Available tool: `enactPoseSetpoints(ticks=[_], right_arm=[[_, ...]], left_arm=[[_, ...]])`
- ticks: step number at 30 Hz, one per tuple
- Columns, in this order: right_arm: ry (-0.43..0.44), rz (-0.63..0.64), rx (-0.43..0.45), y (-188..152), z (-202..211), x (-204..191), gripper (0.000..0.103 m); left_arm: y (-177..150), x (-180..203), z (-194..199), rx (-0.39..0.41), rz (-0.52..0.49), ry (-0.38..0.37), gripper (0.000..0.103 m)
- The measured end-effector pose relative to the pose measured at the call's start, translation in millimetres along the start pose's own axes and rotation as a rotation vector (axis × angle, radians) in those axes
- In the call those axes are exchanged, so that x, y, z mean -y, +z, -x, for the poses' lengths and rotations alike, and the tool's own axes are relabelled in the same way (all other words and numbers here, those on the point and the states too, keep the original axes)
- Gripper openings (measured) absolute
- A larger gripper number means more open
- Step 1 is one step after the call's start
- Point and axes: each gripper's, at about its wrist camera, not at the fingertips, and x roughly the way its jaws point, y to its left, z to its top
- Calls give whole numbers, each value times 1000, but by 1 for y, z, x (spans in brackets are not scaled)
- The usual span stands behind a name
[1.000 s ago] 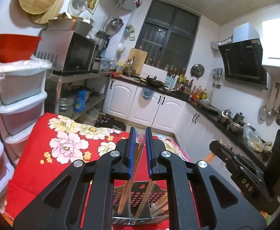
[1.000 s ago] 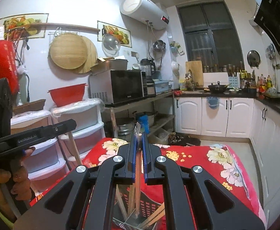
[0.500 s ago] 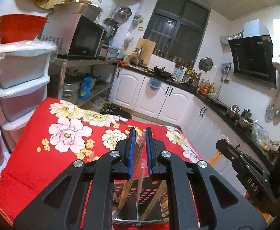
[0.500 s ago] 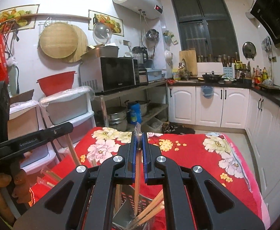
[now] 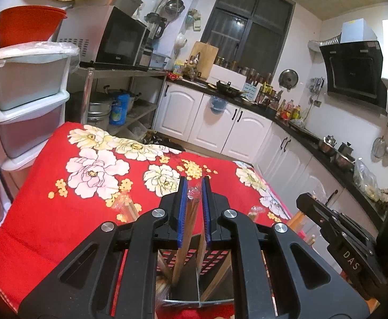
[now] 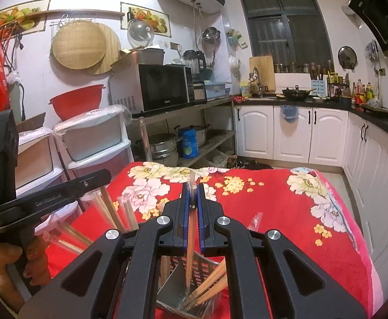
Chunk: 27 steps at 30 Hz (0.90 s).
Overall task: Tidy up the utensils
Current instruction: 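Lower both chopsticks into the caddy and open both grippers, then withdraw both open grippers away from the caddy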
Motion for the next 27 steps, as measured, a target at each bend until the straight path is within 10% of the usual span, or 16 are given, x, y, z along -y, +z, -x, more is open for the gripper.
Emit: enactPoseSetpoints(ticks=[8,27], right_arm=[[9,-16,-28,-8,-2,1,6],[24,-31,-58,-20,16,6,45]], left_arm=[[-5,0,3,-24,0,-3,6],[-17,8,35,-66,-19,-1,62]])
